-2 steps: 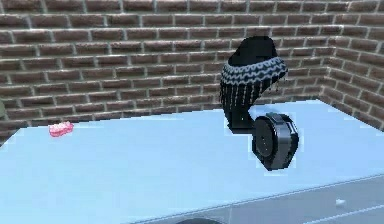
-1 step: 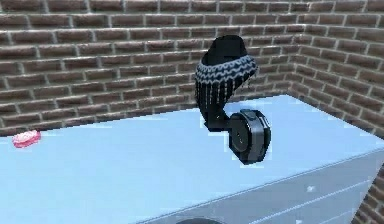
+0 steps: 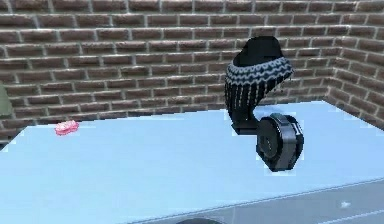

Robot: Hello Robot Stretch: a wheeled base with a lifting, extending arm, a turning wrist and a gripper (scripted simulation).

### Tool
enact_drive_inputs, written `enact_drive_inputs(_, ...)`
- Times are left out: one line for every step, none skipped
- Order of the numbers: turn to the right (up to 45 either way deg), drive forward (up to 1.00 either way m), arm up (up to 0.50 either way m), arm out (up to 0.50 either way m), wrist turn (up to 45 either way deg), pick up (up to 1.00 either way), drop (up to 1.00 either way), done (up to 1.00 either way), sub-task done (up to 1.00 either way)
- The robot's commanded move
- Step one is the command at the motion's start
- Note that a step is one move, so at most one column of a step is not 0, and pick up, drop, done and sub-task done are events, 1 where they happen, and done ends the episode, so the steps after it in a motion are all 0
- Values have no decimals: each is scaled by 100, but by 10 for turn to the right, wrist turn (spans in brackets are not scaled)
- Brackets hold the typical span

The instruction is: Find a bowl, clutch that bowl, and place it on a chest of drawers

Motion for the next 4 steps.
enact_drive_inputs(30,0,0,0,0,0,0,0,0)
enact_drive_inputs(240,0,0,0,0,0,0,0,0)
enact_drive_inputs(0,20,0,0,0,0,0,0,0)
enact_drive_inputs(-450,0,0,0,0,0,0,0,0)
